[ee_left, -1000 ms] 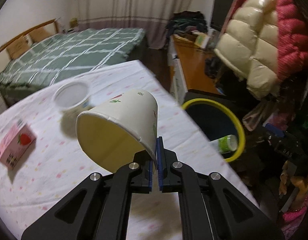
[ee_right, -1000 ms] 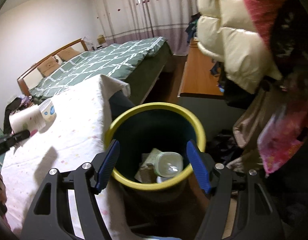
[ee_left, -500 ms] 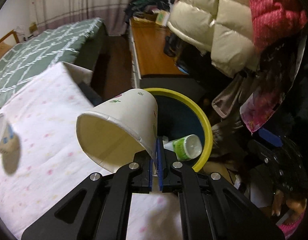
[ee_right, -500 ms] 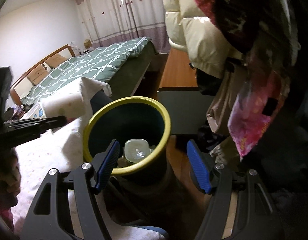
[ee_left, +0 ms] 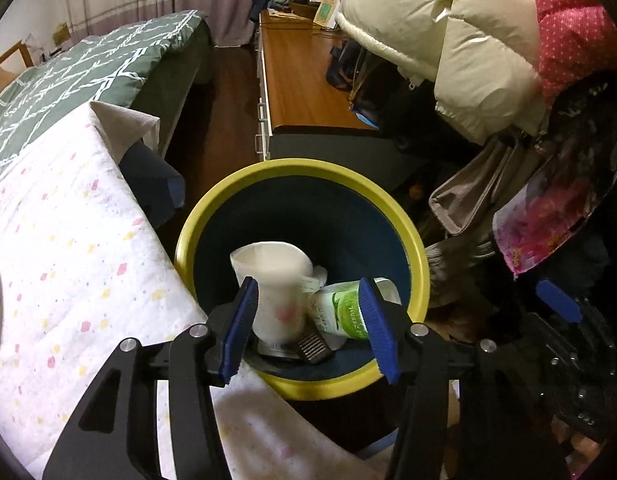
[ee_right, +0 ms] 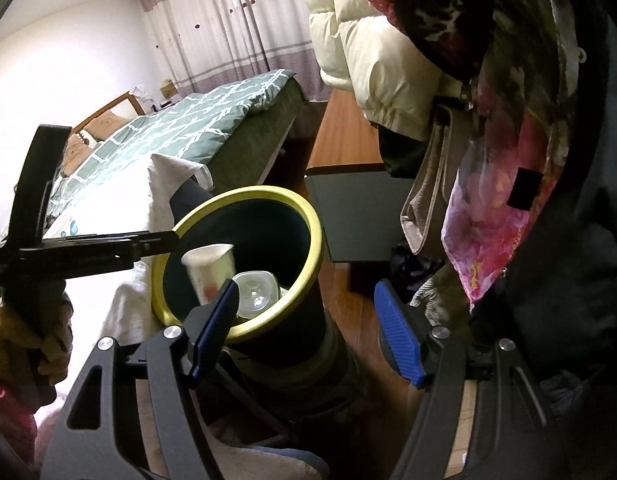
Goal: Collect trash
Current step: 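Carry the paper cup over the yellow bin and open the left gripper, then move the right gripper to the small white yogurt cup and grasp it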
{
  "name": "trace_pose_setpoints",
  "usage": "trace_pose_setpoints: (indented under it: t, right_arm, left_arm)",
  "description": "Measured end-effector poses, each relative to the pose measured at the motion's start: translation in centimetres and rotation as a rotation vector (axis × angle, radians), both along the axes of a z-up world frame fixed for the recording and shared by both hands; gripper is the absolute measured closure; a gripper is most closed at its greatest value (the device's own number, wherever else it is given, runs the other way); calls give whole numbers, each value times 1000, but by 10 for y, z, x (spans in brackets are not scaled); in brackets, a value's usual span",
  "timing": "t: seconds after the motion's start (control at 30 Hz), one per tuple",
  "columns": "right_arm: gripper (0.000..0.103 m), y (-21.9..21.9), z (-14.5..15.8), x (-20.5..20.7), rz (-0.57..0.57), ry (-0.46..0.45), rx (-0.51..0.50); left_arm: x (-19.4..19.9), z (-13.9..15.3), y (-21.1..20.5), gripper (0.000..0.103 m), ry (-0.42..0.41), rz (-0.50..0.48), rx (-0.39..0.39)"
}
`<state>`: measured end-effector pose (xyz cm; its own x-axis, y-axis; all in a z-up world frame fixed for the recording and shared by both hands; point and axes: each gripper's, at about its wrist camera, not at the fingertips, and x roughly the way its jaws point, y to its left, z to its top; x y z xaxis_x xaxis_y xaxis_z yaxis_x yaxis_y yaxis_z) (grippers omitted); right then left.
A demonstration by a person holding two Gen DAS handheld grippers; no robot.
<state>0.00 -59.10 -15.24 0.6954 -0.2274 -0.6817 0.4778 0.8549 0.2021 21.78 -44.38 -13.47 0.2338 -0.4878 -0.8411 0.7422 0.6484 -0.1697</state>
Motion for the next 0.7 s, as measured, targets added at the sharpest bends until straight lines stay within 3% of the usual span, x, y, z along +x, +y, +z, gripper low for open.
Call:
trace_pose_setpoints:
  t: [0.3,0.4,0.57,0.7]
  right_arm:
    - [36,14,0,11,34,13,-10]
    - [36,22,0,17,55,16,-14]
    - [36,43,5,35,118,19,-24]
    - [35,69,12,58,200,18,-39]
  left_arm:
    - [-23,47,63,46,-86,47,-77]
    - [-33,64,100,32,-123,96,-106]
    - [-52,88,169,21,-168,200,-148]
    - [-67,100,240,12,-217,350,-160]
